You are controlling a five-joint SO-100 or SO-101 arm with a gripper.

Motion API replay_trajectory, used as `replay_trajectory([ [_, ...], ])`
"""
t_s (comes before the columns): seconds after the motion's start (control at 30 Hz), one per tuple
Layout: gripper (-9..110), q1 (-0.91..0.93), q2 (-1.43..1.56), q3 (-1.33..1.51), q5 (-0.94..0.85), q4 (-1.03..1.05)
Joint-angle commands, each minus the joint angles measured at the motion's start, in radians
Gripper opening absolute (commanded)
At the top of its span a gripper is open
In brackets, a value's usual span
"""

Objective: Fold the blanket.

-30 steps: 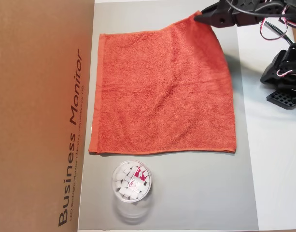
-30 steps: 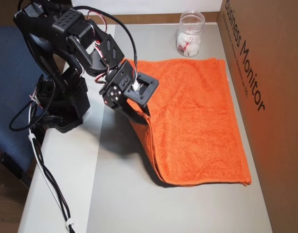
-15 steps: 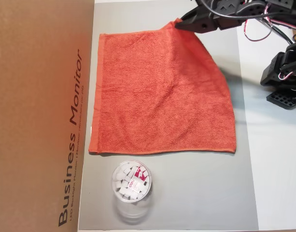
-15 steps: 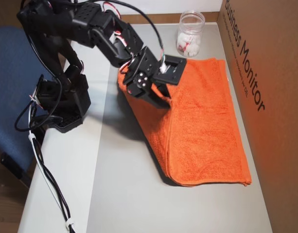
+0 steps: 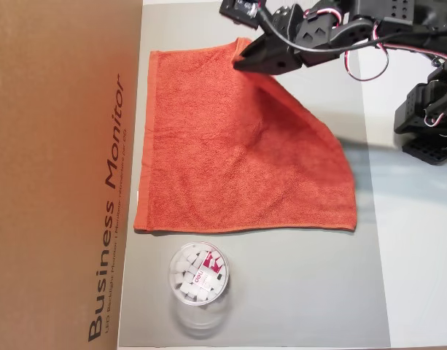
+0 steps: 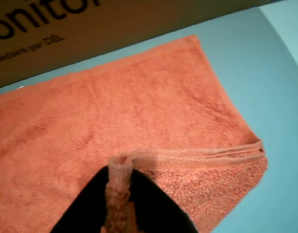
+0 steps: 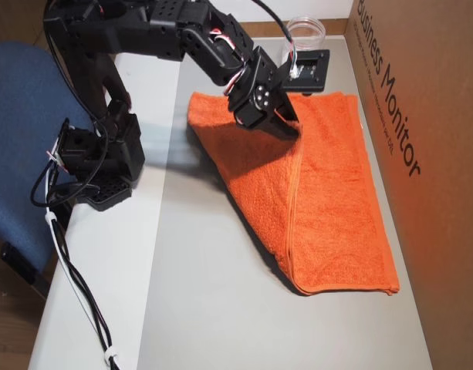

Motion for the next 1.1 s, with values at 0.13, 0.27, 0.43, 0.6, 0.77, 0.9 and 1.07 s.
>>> replay_trajectory([
  [0.13,0,-0.095,-0.083,-0.167,-0.015,0.000],
  [0.27,0,-0.140,-0.144,-0.233,-0.095,-0.002],
  [0.43,0,-0.193,-0.227,-0.328,-0.112,-0.012],
  [0.6,0,-0.239,-0.322,-0.446,-0.175,-0.012],
  [0.77,0,-0.276,-0.426,-0.583,-0.195,-0.012],
  [0.9,0,-0.301,-0.502,-0.676,-0.195,-0.012],
  [1.07,0,-0.322,-0.588,-0.772,-0.224,-0.014],
])
